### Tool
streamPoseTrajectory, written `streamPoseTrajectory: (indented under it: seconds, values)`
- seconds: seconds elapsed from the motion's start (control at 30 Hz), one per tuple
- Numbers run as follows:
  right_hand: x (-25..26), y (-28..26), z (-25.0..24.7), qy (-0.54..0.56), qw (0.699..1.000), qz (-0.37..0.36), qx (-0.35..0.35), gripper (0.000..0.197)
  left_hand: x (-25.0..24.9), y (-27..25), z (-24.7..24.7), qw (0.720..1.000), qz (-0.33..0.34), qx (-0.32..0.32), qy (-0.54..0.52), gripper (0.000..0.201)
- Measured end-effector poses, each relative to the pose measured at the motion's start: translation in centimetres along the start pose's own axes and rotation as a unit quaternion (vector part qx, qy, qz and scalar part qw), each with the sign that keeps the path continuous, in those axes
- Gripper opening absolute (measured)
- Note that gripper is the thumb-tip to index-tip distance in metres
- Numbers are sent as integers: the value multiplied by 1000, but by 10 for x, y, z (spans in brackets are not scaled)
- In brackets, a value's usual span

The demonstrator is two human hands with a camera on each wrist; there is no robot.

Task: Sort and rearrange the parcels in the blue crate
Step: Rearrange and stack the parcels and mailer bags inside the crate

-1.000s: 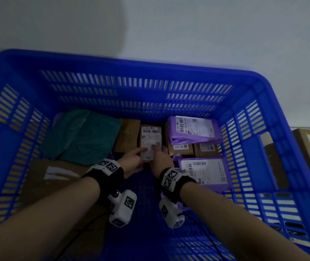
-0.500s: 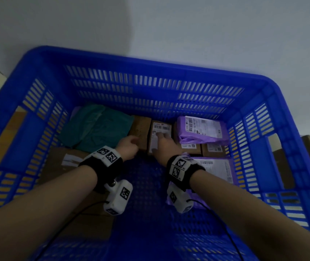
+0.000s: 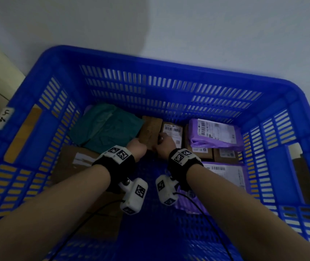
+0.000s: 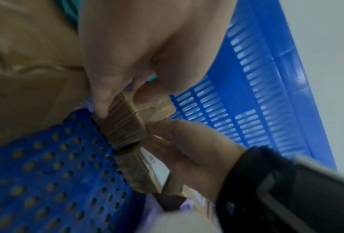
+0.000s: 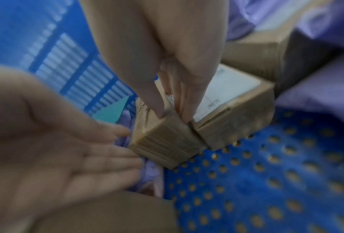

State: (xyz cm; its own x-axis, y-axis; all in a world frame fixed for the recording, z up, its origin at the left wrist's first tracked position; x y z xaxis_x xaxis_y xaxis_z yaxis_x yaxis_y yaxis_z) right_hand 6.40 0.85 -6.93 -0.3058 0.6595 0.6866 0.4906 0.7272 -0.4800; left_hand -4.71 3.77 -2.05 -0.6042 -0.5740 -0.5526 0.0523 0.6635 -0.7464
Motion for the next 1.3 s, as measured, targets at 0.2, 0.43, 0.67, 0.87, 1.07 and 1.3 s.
streamPoseTrajectory:
  seconds: [0.2, 0.43, 0.67, 0.87, 1.07, 1.3]
  values:
    - [-5, 7, -6, 68, 997, 40, 9, 59, -3, 0, -4, 998, -14, 37, -46, 30]
    - [0, -7, -29, 161, 986, 48, 16, 49, -9, -16, -26, 993, 3, 93, -73, 24]
    - [23, -50, -67, 284, 956, 68, 19, 31, -19, -46, -36, 988, 98, 83, -91, 47]
    - [32, -72, -93, 323, 944, 64, 10, 26, -34, -74, -40, 978, 190, 72, -55, 52]
    - [56, -98, -118, 382, 924, -8, -1, 61, -48, -87, -51, 967, 209, 46, -139, 30]
    - [72, -120, -129, 331, 942, -50, 22, 43, -57, -93, -71, 950, 201, 55, -231, 35]
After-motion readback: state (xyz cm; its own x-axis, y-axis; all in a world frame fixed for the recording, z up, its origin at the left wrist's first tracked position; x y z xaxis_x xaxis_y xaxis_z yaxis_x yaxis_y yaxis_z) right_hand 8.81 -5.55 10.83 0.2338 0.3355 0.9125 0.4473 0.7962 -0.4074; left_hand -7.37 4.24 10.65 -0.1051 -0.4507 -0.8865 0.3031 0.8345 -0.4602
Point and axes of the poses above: each hand's wrist, its own y-axis towards the middle knuckle, its own z-axis out of the palm, x = y × z, the point moved 1 cm from there along y, towards the middle knuckle, and after that the axes turned 8 degrees about -x, right-handed, at the moved point
